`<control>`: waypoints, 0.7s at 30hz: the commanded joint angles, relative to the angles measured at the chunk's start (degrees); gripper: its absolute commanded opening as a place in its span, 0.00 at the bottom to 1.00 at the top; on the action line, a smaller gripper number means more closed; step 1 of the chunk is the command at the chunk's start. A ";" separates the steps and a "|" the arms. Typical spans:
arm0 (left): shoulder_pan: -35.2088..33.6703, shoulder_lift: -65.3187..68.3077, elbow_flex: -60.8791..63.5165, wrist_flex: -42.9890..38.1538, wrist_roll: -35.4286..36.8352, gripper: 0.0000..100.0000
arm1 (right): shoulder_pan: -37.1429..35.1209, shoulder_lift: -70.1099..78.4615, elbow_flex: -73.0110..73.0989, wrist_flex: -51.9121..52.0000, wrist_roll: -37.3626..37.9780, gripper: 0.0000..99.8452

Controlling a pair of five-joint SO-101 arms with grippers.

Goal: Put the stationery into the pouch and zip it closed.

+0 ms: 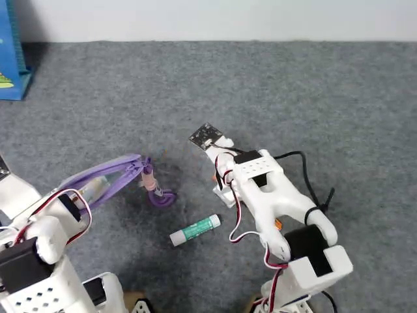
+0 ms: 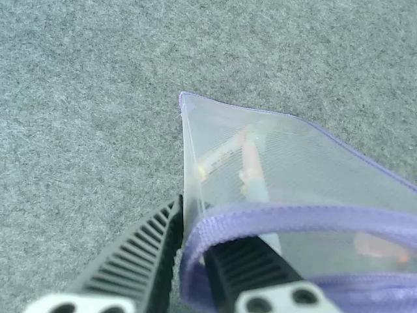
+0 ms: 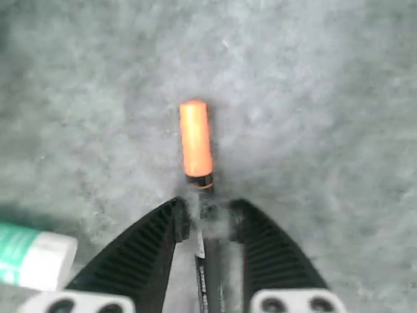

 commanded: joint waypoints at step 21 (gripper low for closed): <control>-0.44 0.09 -0.13 0.97 0.53 0.01 | 0.48 -33.01 -0.62 31.69 -14.86 0.01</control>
